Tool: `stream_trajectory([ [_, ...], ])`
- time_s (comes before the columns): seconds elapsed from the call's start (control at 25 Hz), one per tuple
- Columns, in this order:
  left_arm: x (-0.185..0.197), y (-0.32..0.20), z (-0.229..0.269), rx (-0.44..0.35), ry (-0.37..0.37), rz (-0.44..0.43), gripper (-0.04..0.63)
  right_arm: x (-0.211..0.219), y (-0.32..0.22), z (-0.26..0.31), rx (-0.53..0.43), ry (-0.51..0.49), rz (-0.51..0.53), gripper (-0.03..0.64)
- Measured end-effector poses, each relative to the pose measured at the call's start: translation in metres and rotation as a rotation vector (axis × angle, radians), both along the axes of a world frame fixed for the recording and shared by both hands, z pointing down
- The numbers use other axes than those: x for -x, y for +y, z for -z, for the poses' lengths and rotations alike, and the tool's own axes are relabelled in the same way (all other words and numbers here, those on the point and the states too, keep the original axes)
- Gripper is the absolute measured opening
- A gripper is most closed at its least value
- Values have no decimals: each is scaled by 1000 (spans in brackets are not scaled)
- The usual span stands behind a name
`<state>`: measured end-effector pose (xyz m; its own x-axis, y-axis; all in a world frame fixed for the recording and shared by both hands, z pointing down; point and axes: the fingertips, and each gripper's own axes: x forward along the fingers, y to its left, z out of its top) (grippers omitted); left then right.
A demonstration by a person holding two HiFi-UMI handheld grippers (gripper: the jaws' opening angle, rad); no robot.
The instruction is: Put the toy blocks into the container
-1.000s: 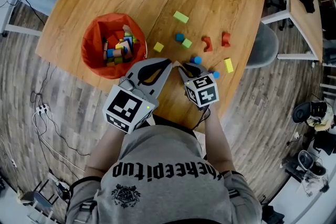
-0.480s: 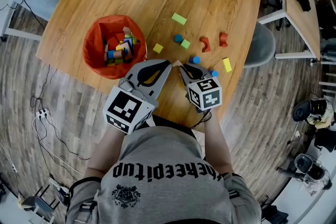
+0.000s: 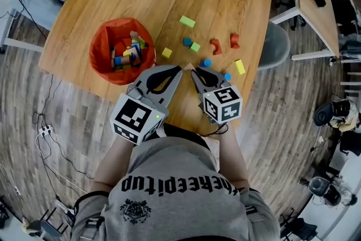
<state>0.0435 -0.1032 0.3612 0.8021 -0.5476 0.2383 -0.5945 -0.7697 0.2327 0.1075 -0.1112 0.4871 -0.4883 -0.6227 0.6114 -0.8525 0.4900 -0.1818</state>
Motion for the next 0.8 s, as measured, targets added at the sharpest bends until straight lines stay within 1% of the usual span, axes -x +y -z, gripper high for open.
stream_trajectory([
  [0.36,10,12,8,-24,3,-11,15,13,4,36,-82,-43,-18,63],
  [0.8,39,20,18,-53,1,24,15,40,4,74,-171,-74,4,63],
])
